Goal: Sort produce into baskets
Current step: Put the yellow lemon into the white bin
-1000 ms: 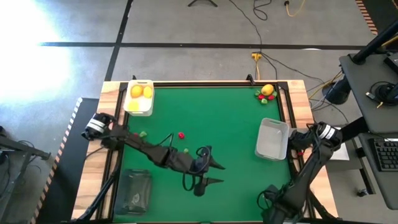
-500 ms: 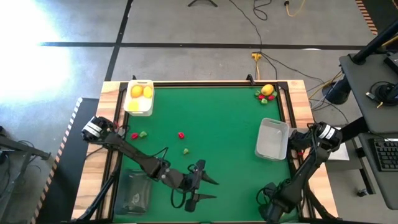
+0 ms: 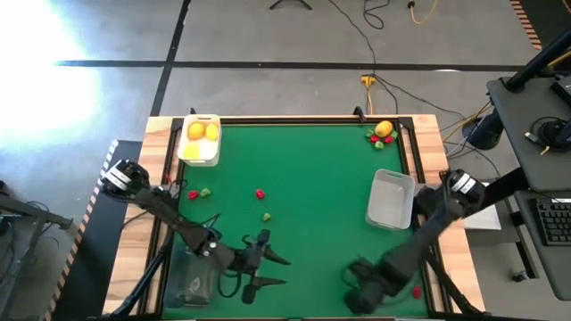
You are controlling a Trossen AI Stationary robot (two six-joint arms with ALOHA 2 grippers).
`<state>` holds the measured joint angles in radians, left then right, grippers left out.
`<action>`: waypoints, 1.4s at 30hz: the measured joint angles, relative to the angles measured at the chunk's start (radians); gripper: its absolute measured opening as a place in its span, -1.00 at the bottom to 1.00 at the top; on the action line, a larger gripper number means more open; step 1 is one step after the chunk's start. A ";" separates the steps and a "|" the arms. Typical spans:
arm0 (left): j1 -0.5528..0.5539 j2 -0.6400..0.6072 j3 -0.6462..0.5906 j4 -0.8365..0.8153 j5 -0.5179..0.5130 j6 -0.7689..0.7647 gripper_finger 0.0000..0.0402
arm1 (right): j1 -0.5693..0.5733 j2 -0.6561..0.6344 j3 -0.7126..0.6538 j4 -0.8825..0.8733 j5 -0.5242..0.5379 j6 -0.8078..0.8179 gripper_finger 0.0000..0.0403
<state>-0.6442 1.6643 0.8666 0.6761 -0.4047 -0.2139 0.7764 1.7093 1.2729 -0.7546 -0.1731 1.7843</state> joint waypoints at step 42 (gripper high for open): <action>-0.090 -0.183 -0.034 -0.299 -0.468 0.176 0.03 | -0.555 0.110 0.210 0.036 0.503 -1.248 0.69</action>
<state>-0.7340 1.4812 0.8326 0.3771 -0.8730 -0.0375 0.2211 1.8189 1.4832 -0.7189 0.3296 0.5365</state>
